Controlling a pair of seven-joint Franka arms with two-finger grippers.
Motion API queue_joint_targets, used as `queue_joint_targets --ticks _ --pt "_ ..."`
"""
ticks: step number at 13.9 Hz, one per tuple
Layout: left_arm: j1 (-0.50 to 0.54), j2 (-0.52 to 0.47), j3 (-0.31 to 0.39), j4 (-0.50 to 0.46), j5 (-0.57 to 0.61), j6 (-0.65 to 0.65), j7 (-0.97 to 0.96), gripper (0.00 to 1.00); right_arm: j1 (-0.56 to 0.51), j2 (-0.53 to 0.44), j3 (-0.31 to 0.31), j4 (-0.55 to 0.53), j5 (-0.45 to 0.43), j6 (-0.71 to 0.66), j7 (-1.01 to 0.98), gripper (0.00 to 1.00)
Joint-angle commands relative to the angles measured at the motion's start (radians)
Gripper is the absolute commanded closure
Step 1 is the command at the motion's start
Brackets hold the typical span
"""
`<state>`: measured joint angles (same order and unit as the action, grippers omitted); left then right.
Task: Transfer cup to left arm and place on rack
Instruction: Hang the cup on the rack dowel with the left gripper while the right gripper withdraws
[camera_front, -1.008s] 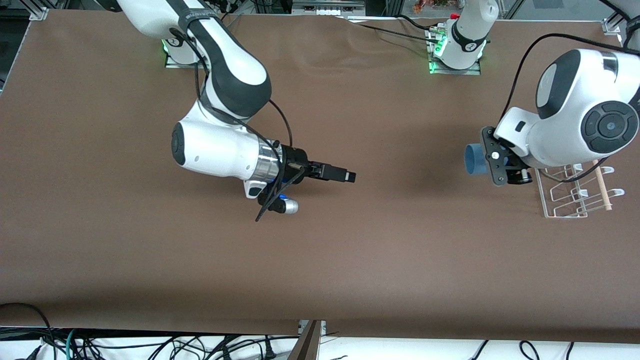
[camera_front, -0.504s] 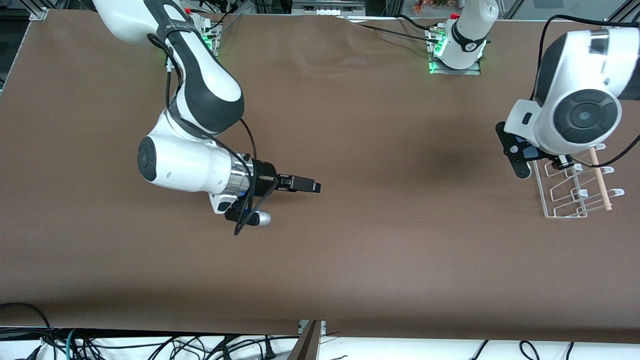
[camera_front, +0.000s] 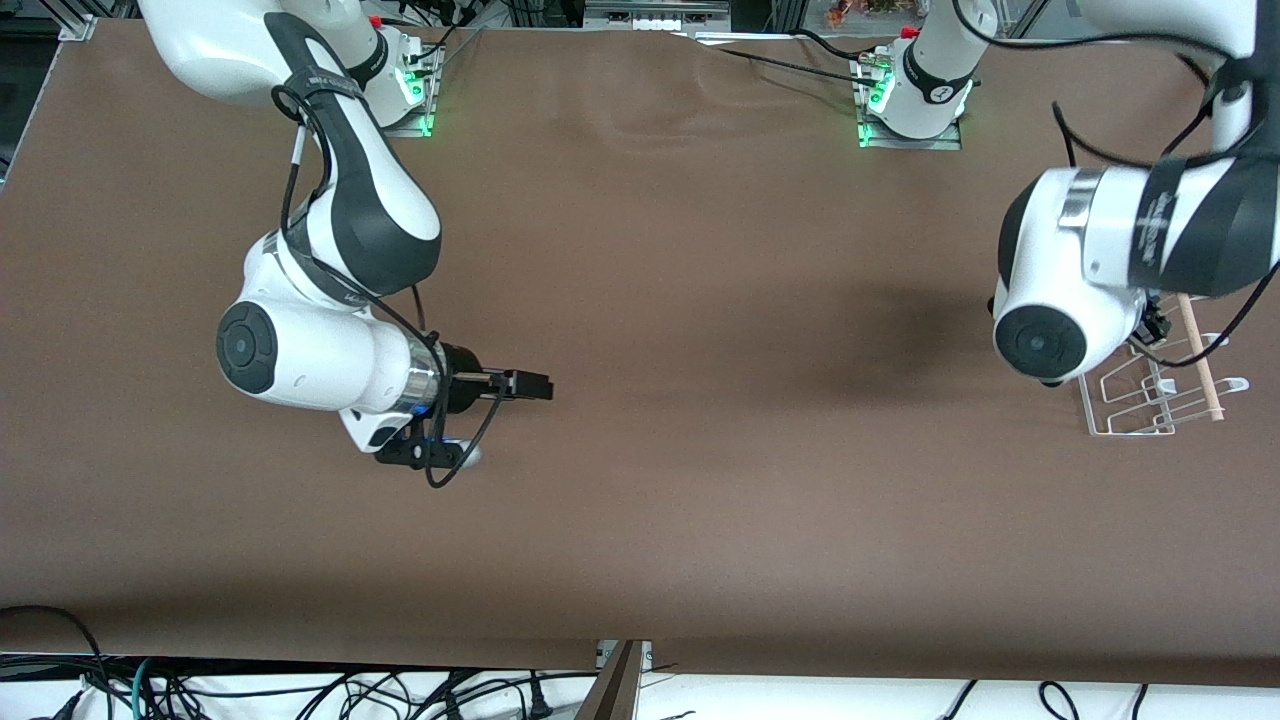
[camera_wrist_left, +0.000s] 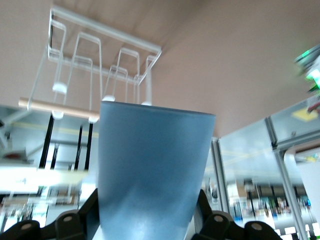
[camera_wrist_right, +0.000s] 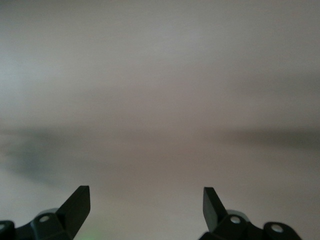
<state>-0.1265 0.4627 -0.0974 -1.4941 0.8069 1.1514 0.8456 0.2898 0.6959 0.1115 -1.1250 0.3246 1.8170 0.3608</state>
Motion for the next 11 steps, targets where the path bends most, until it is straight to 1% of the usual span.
queue_joint_targets --ticks 1,2,3,5,6,8,10,11 --pt "-0.004 0.027 -0.007 -0.092 0.205 -0.018 -0.035 1.00 -0.030 -0.038 0.001 -0.002 -0.146 -0.054 -0.013 0.00" --pt "0.005 0.027 -0.007 -0.116 0.245 0.013 -0.071 1.00 -0.038 -0.039 -0.001 -0.001 -0.200 -0.077 -0.013 0.00" --pt "0.017 0.025 -0.004 -0.139 0.276 0.071 -0.080 1.00 -0.052 -0.042 -0.006 -0.001 -0.240 -0.100 -0.013 0.00" --pt "0.037 -0.002 -0.007 -0.242 0.362 0.131 -0.095 1.00 -0.076 -0.067 -0.027 -0.002 -0.272 -0.113 -0.013 0.00" --pt "0.042 -0.027 -0.005 -0.289 0.379 0.175 -0.123 1.00 -0.084 -0.076 -0.041 -0.002 -0.289 -0.113 -0.013 0.00" --pt "0.071 -0.062 -0.005 -0.362 0.408 0.215 -0.180 1.00 -0.112 -0.104 -0.044 -0.015 -0.355 -0.113 -0.013 0.00" --pt "0.097 -0.102 -0.005 -0.463 0.451 0.284 -0.239 1.00 -0.127 -0.188 -0.044 -0.099 -0.424 -0.107 -0.016 0.00" --pt "0.105 -0.116 -0.005 -0.510 0.481 0.292 -0.276 1.00 -0.138 -0.231 -0.044 -0.143 -0.426 -0.107 -0.016 0.00"
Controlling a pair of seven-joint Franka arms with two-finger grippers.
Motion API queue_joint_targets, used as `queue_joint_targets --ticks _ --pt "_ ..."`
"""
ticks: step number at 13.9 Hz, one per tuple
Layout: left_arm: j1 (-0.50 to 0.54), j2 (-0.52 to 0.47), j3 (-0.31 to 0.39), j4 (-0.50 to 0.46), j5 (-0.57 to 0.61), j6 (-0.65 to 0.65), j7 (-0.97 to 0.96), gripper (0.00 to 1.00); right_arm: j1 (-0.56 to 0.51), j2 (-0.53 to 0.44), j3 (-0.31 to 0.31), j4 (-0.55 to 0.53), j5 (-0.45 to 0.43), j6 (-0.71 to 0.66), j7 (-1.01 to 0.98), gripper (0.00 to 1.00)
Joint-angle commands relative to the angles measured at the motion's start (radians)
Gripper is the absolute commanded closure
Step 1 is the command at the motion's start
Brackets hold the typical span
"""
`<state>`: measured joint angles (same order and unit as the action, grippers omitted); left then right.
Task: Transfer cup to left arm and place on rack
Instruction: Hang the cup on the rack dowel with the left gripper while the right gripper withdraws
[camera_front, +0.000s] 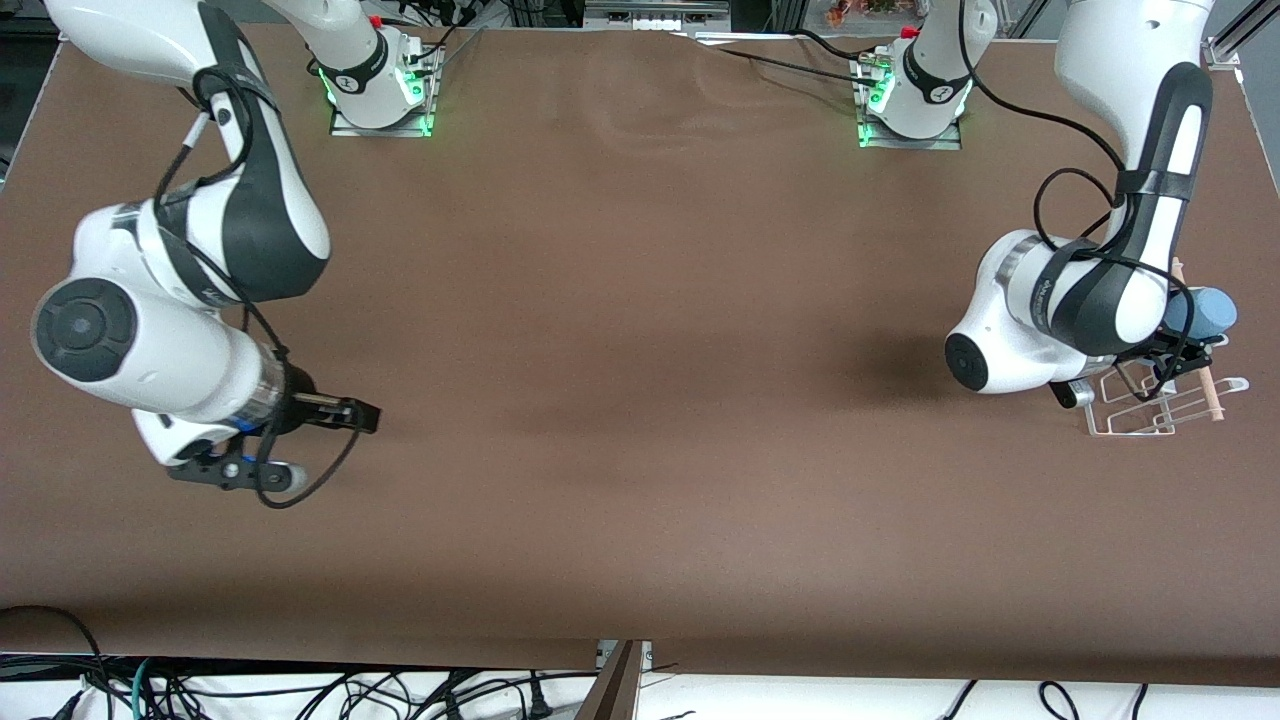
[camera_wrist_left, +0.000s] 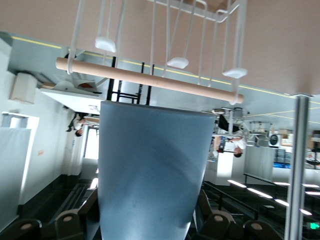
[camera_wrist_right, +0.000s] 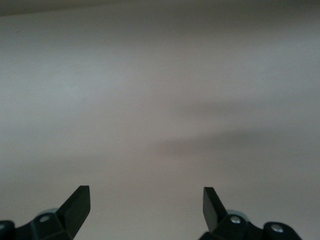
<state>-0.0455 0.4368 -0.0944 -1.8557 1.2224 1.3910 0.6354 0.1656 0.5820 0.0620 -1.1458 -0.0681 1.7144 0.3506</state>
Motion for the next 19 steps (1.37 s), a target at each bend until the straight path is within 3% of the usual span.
queue_joint_targets --ticks 1,5,8,13,19 --pt "0.027 -0.099 -0.008 -0.177 0.087 0.062 -0.101 1.00 -0.015 -0.160 0.005 -0.161 -0.030 -0.004 -0.005 0.00" --pt "0.059 -0.101 -0.007 -0.224 0.094 0.124 -0.171 1.00 -0.020 -0.309 0.005 -0.282 -0.035 -0.039 -0.005 0.00" --pt "0.096 -0.101 -0.010 -0.250 0.160 0.169 -0.194 1.00 -0.028 -0.379 0.005 -0.296 -0.035 -0.033 0.001 0.00" --pt "0.122 -0.096 -0.010 -0.266 0.161 0.217 -0.207 1.00 -0.060 -0.424 0.005 -0.315 -0.036 -0.024 -0.013 0.00" --pt "0.122 -0.072 -0.010 -0.266 0.160 0.238 -0.244 1.00 -0.118 -0.472 0.005 -0.341 -0.029 -0.085 -0.300 0.00"
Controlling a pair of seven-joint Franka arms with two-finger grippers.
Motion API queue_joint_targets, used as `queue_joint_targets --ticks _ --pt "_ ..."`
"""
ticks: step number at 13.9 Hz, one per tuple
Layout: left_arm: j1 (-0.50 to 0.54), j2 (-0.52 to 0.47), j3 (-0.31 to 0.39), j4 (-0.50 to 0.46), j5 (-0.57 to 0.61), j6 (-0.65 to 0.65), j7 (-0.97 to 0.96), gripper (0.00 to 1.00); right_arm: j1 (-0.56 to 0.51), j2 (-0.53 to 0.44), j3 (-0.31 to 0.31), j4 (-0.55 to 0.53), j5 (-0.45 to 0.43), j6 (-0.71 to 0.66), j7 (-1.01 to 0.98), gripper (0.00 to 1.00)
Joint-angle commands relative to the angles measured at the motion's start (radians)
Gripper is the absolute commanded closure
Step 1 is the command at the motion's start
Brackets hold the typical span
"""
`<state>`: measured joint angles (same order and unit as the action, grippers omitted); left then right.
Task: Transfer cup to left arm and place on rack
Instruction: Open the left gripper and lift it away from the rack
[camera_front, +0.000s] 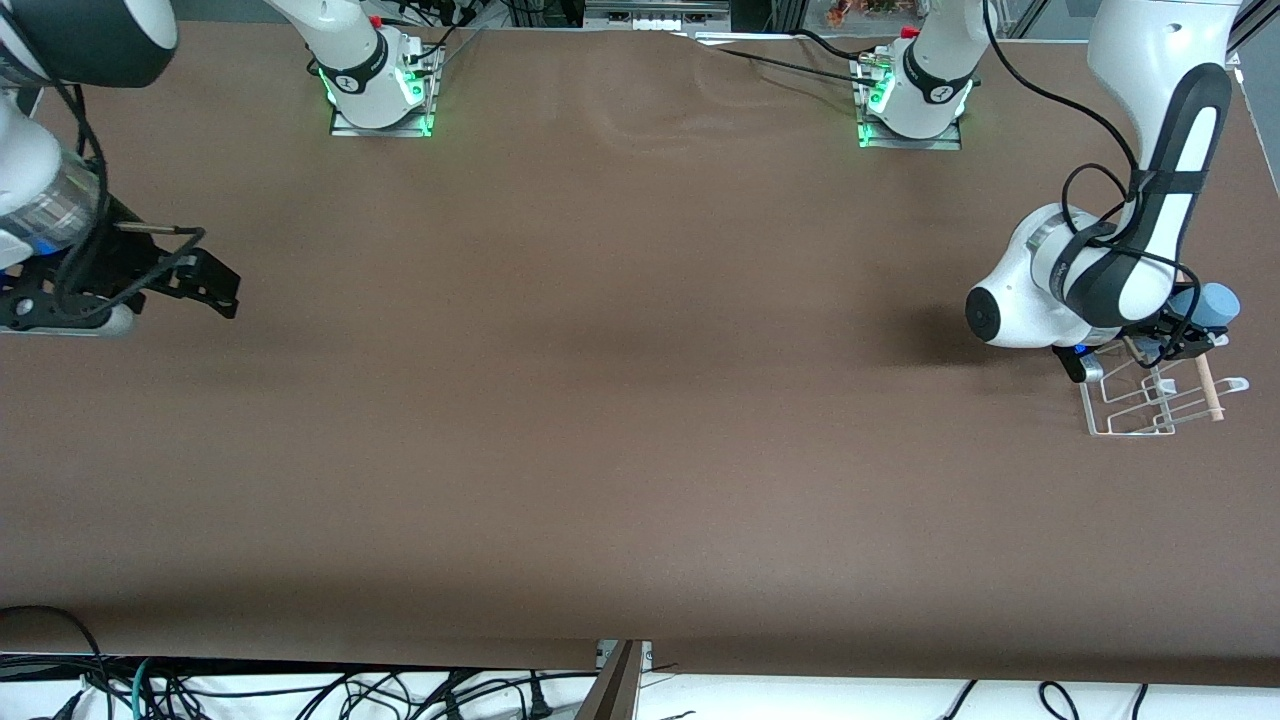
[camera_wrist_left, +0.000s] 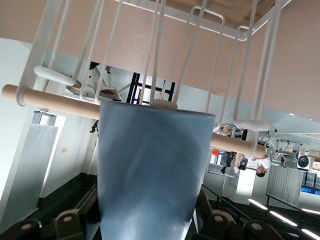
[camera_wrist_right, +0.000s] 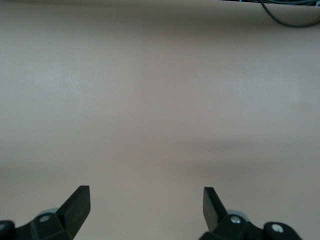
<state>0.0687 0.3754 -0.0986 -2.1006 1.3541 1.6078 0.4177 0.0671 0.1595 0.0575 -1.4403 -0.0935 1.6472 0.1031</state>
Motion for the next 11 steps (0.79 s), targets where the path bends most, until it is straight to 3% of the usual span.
queue_joint_targets --ticks 1,4,5,6,11 --pt "0.011 -0.001 -0.006 -0.024 0.030 0.026 -0.028 1.00 -0.021 -0.054 0.010 -0.048 -0.003 -0.041 -0.049 0.00" --pt "0.014 0.010 -0.006 -0.027 0.028 0.043 -0.033 1.00 -0.021 -0.061 0.016 -0.043 -0.012 -0.092 -0.042 0.00" --pt "0.017 0.013 -0.006 -0.025 0.028 0.046 -0.034 0.85 -0.021 -0.061 0.013 -0.045 -0.015 -0.102 -0.042 0.00" --pt "0.017 0.013 -0.006 -0.025 0.028 0.049 -0.034 0.01 -0.020 -0.052 0.012 -0.039 -0.014 -0.109 -0.040 0.00" --pt "0.017 0.000 -0.009 -0.010 0.008 0.047 -0.028 0.00 -0.021 -0.038 0.010 -0.031 -0.006 -0.098 -0.060 0.00"
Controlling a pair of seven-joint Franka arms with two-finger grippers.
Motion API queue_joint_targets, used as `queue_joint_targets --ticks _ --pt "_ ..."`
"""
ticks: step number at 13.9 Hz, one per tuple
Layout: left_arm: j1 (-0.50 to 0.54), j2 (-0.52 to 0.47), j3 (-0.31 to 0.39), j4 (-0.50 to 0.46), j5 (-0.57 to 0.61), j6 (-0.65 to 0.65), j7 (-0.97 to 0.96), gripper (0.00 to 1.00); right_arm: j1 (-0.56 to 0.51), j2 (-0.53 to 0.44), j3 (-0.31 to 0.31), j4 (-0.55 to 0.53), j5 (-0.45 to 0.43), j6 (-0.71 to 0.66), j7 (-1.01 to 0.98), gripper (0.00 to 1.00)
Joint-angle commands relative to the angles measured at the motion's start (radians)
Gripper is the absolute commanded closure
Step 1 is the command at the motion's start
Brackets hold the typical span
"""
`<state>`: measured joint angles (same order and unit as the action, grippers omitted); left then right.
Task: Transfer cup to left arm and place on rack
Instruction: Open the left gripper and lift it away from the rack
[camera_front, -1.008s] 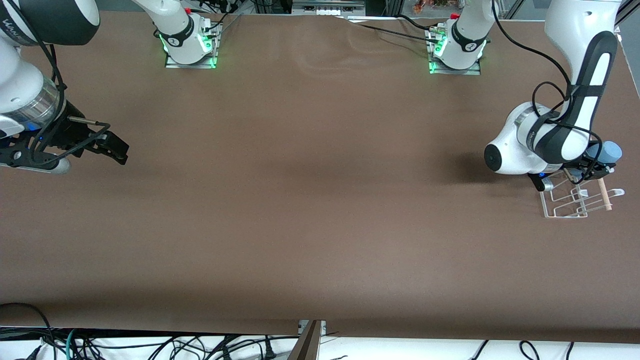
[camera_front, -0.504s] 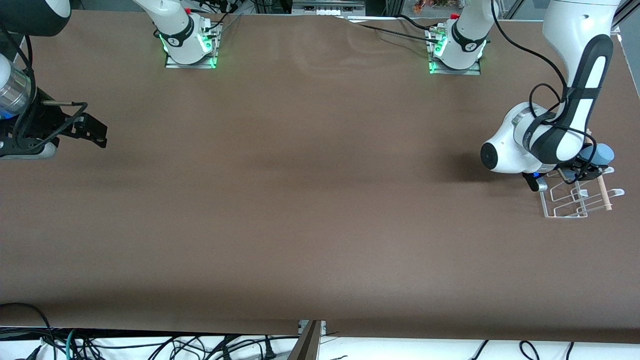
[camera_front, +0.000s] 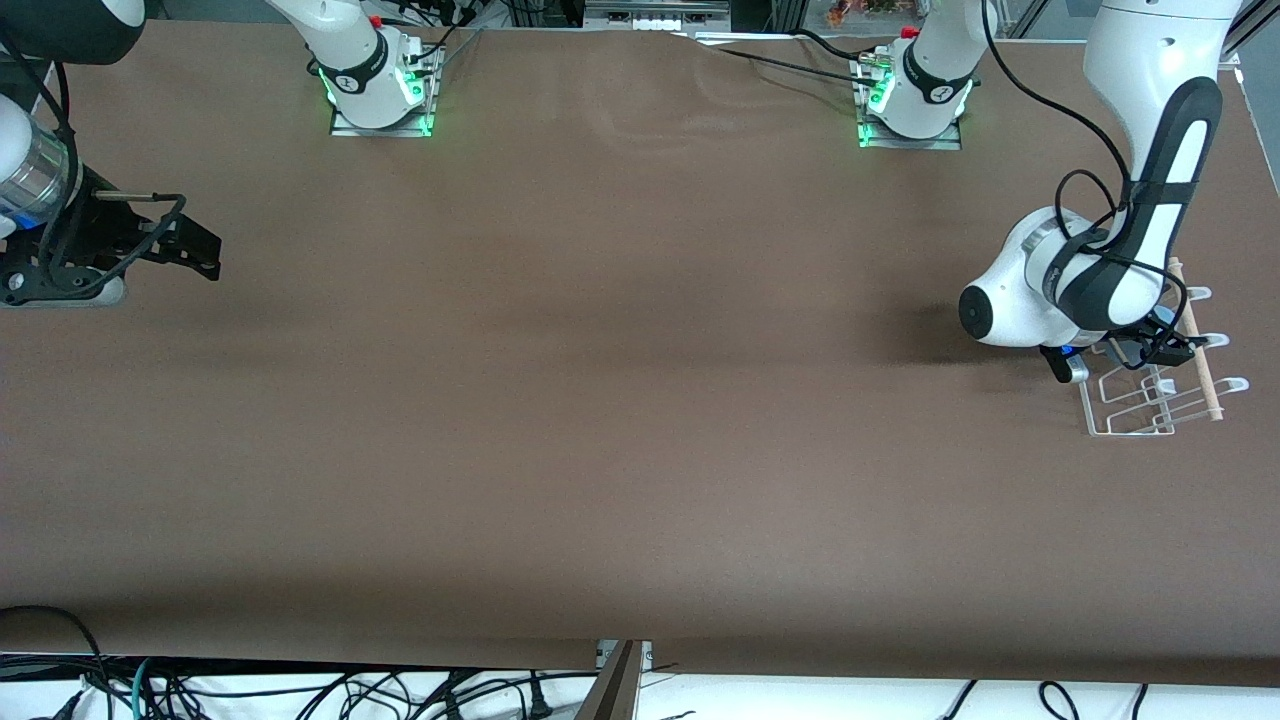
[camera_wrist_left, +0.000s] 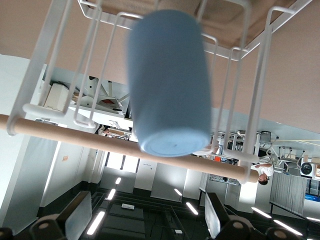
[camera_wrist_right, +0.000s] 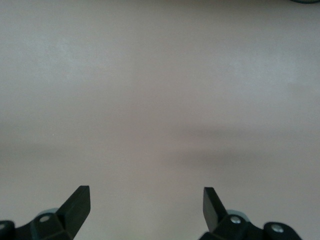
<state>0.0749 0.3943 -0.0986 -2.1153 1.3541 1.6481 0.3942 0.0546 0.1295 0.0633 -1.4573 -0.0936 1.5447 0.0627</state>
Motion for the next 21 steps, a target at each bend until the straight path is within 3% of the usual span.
queue_joint_targets --ticks 1,5,10,12,15,18,19,21 --pt "0.009 -0.031 -0.009 0.014 -0.027 0.007 -0.005 0.00 -0.009 -0.001 0.004 0.001 -0.005 0.005 -0.018 0.00" --pt "0.009 -0.074 -0.009 0.148 -0.342 -0.026 0.012 0.00 -0.007 0.002 0.006 0.009 -0.005 0.006 -0.015 0.00" --pt "-0.003 -0.075 -0.012 0.415 -0.858 -0.211 -0.033 0.00 -0.007 0.010 0.006 0.011 -0.008 0.008 -0.018 0.00" --pt "-0.003 -0.075 -0.010 0.518 -0.987 -0.246 -0.095 0.00 -0.007 0.015 0.006 0.011 -0.006 0.009 -0.018 0.00" --pt "-0.015 -0.150 -0.012 0.584 -1.162 -0.249 -0.243 0.00 -0.007 0.015 0.006 0.011 -0.006 0.008 -0.018 0.00" --pt "-0.041 -0.274 -0.012 0.536 -1.273 -0.147 -0.250 0.00 -0.007 0.015 0.006 0.011 -0.006 0.009 -0.018 0.00" --pt "-0.052 -0.314 -0.010 0.482 -1.337 -0.105 -0.253 0.00 -0.007 0.015 0.006 0.011 -0.006 0.009 -0.018 0.00" --pt "-0.052 -0.417 -0.009 0.286 -1.379 0.130 -0.255 0.00 -0.007 0.015 0.006 0.011 -0.006 0.009 -0.018 0.00"
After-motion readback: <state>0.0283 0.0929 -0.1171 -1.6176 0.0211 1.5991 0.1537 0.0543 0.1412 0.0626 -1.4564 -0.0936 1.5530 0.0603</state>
